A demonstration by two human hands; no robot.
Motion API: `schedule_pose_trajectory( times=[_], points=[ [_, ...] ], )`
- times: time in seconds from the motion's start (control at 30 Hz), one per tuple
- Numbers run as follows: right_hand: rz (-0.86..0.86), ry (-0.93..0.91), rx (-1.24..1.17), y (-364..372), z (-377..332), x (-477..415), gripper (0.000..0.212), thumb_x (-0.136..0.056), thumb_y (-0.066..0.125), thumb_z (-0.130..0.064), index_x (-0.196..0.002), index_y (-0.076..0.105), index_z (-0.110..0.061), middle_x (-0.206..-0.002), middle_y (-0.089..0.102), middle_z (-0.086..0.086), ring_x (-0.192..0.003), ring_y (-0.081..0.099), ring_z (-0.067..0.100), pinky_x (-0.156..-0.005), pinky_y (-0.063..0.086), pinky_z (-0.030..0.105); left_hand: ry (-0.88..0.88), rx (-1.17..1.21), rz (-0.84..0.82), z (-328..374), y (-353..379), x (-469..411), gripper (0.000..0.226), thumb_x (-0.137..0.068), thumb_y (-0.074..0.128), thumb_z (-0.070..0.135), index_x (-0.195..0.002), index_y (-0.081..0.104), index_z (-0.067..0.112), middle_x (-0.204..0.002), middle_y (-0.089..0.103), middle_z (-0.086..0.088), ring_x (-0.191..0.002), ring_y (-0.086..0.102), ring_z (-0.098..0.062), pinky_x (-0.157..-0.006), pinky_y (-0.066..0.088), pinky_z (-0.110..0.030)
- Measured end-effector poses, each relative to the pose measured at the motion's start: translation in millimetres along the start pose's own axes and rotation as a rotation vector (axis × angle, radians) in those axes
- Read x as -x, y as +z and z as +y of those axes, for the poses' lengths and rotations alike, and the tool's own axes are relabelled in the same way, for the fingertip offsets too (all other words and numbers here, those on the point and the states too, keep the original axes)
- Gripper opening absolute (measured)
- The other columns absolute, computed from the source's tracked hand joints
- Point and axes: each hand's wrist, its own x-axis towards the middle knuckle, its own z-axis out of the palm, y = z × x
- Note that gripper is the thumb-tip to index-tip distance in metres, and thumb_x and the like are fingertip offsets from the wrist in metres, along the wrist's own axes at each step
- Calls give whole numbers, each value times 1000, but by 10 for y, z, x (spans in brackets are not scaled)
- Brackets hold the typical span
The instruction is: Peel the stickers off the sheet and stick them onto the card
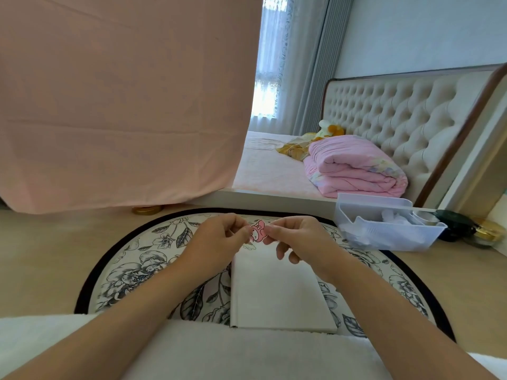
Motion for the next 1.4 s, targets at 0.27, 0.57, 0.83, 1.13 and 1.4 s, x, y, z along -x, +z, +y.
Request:
schedule_pose_trajectory(
  times=[0.27, 0.57, 0.83, 1.13, 1.4],
  points=[
    [199, -76, -61, 69, -17, -28, 14, -84, 81, -22, -98, 78, -20, -85, 78, 0, -53, 59, 14, -45, 36, 23, -16, 98, 77, 12, 90, -13, 13, -95, 62, 29, -83, 67, 27, -80, 71, 7, -71, 66, -18, -63, 50, -27],
    [222, -154, -19, -8, -50, -72, 7, -84, 80, -14, -88, 78, -9, -66, 72, -3, -49, 55, 13, -43, 39, 12, -49, 281, 99, 67, 98, -11, 12, -95, 65, 21, -86, 73, 18, -78, 75, 5, -57, 63, -7, -48, 39, -8],
    [181, -162, 30, 1, -52, -53, 8, -88, 77, -17, -84, 76, -10, -70, 73, -1, -49, 54, 12, -43, 38, 13, -54, 272, 77, 63, 105, 4, 11, -94, 66, 22, -89, 76, 20, -80, 76, 7, -58, 63, -5, -47, 39, -11],
    [90, 133, 230, -198, 79, -100, 18, -94, 71, -26, -87, 75, -10, -74, 68, 0, -46, 48, 11, -41, 29, 20, 132, -487, -51, -147, 27, -8, 44, -94, 60, 44, -137, 56, 34, -138, 55, 18, -131, 42, -5, -113, 33, -32],
    [9, 203, 500, -49, 109, -219, 33, -91, 73, -37, -68, 66, -14, -62, 50, 2, -50, 41, 13, -50, 32, 22, 177, -639, -181, -267, 97, 23, 55, -94, 52, 53, -144, 48, 29, -150, 41, 16, -141, 25, -5, -118, 26, -36]
  ],
)
